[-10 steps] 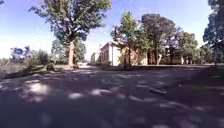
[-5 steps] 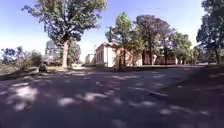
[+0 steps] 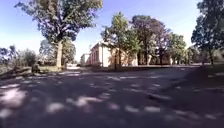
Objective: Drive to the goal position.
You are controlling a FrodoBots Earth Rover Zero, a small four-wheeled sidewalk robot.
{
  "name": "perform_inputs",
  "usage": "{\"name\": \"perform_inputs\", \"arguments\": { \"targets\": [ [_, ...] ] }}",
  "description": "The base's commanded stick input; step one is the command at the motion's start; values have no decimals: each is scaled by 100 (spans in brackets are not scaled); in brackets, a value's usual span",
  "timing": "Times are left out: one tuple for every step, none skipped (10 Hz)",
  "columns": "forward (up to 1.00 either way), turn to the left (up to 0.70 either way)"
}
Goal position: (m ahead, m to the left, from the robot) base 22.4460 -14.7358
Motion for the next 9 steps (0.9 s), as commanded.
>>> {"name": "perform_inputs", "arguments": {
  "targets": [
    [45,-27],
    [45,-27],
    [45,-27],
    [45,-27],
    [45,-27],
    [45,-27],
    [45,-27],
    [45,-27],
    [45,-27]
  ]
}}
